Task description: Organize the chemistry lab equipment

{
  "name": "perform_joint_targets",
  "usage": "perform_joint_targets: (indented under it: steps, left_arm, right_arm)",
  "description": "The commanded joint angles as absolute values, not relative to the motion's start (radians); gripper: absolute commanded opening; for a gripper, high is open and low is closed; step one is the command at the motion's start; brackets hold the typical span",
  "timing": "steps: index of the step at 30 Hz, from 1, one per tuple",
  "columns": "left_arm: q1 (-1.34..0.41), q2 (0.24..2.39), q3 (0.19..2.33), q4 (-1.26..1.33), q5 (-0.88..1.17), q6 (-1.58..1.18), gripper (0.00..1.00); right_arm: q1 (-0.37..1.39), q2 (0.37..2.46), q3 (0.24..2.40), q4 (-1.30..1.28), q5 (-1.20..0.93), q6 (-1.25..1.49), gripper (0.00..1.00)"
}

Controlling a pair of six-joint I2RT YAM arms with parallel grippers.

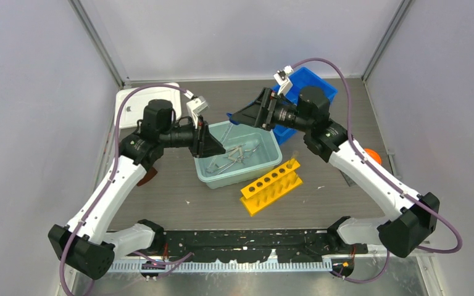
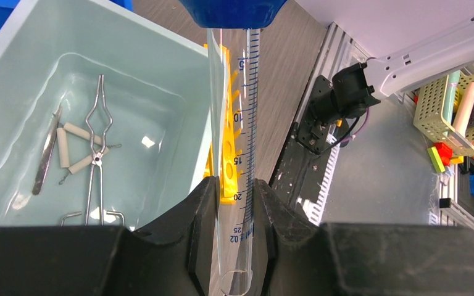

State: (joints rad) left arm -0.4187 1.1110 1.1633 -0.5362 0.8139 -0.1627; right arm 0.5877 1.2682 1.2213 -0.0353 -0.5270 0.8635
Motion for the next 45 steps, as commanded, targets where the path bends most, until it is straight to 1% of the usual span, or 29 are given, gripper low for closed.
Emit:
perform_joint_targets:
  steps: [1,7,9,11,12,13,14,16,18,22,27,33,34,39,40,45]
  left_arm:
    - [-0.420,1.109,1.184,-0.526,0.857,-0.143,0.15]
    - [-0.420,1.112,1.179,-0.532,0.867,-0.137,0.15]
    - [-0.420,1.112,1.177,-0.532,0.867,-0.135,0.15]
    - [-0.420,1.112,1.172,-0.534,0.865,-0.134,0.15]
    - [-0.420,1.112,1.171,-0.536,0.864,-0.132,0.15]
    - [-0.421,1.111,1.170,-0.538,0.863,-0.132,0.15]
    - [-0.420,1.111,1.168,-0.542,0.861,-0.131,0.15]
    - [-0.420,1.107,1.165,-0.544,0.856,-0.129,0.15]
    - [-0.420,1.104,1.162,-0.546,0.845,-0.129,0.17]
    - [-0.420,1.110,1.162,-0.556,0.832,-0.131,0.29]
    - [-0.420,1.112,1.166,-0.573,0.819,-0.134,0.44]
    - [-0.420,1.097,1.156,-0.576,0.793,-0.149,0.58]
    - [-0.420,1.095,1.155,-0.578,0.793,-0.151,0.62]
    - [-0.420,1.075,1.148,-0.595,0.760,-0.148,0.96]
    - [-0.420,1.065,1.142,-0.597,0.742,-0.141,0.99]
    - [-0.420,0.994,1.067,-0.574,0.571,-0.118,1.00]
  right_arm:
    - [0.597,1.300,1.284,-0.032,-0.561,0.831,0.83]
    - [0.601,1.322,1.281,-0.052,-0.541,0.824,0.83]
    - [0.601,1.320,1.272,-0.033,-0.528,0.831,0.82]
    - [0.601,1.318,1.261,-0.009,-0.523,0.844,0.77]
    - [0.601,1.319,1.257,0.023,-0.524,0.849,0.71]
    - [0.601,1.318,1.248,0.032,-0.526,0.853,0.68]
    - [0.601,1.318,1.242,0.043,-0.527,0.855,0.63]
    - [0.602,1.314,1.223,0.055,-0.529,0.857,0.59]
    - [0.601,1.309,1.202,0.076,-0.526,0.862,0.57]
    - [0.601,1.294,1.159,0.127,-0.503,0.891,0.55]
    - [0.599,1.268,1.119,0.145,-0.414,0.907,0.52]
    - [0.580,1.216,1.076,0.129,-0.337,0.870,0.51]
    - [0.578,1.197,1.078,0.111,-0.311,0.853,0.51]
    - [0.571,1.116,1.105,-0.054,-0.218,0.675,0.51]
    - [0.571,1.095,1.108,-0.074,-0.200,0.632,0.50]
    - [0.570,1.037,1.134,-0.209,-0.154,0.519,0.48]
